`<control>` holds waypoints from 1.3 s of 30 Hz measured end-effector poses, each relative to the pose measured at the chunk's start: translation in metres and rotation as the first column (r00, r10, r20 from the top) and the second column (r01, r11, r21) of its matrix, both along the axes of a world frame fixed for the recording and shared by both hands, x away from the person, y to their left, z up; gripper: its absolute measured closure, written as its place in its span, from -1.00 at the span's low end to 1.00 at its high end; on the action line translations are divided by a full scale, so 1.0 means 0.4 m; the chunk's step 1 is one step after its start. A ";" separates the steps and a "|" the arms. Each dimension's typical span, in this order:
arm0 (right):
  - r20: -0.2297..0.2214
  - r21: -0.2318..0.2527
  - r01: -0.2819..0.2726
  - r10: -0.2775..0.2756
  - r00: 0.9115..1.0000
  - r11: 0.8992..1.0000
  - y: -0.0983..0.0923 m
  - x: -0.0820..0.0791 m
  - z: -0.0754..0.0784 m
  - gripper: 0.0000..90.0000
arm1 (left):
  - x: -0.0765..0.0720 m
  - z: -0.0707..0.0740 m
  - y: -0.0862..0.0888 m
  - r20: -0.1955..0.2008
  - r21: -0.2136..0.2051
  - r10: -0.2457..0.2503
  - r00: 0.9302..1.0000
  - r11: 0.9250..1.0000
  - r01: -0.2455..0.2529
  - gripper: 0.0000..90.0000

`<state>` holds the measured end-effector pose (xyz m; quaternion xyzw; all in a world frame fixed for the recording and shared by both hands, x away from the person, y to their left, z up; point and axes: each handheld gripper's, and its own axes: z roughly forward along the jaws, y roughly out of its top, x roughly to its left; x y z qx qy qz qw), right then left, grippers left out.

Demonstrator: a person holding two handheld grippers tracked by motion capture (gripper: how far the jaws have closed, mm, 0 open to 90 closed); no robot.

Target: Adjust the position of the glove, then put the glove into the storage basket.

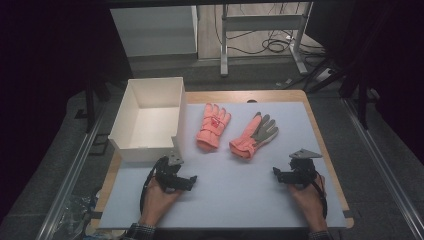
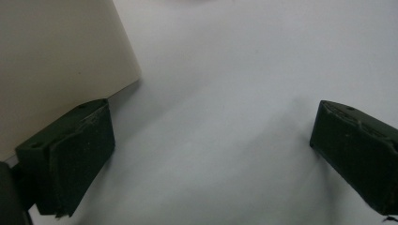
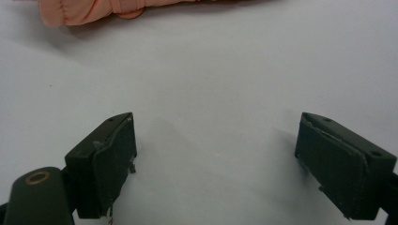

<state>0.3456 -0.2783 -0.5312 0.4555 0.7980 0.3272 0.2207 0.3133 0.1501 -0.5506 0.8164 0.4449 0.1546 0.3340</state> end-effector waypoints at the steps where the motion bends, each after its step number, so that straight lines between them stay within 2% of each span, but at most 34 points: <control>1: 0.000 0.000 0.000 0.000 1.000 1.000 0.000 0.000 0.000 -0.71 | 0.000 0.000 0.000 0.000 0.000 0.000 1.000 1.000 0.000 -0.99; 29: -0.007 -0.001 0.000 0.000 1.000 1.000 0.001 0.001 0.002 -0.70 | 0.000 -0.001 -0.001 0.000 -0.004 0.003 1.000 1.000 -0.003 -1.00; 39: -0.013 0.001 -0.011 0.011 1.000 1.000 0.002 0.000 0.008 -0.62 | 0.000 -0.001 -0.001 0.000 -0.005 0.003 1.000 1.000 -0.003 -1.00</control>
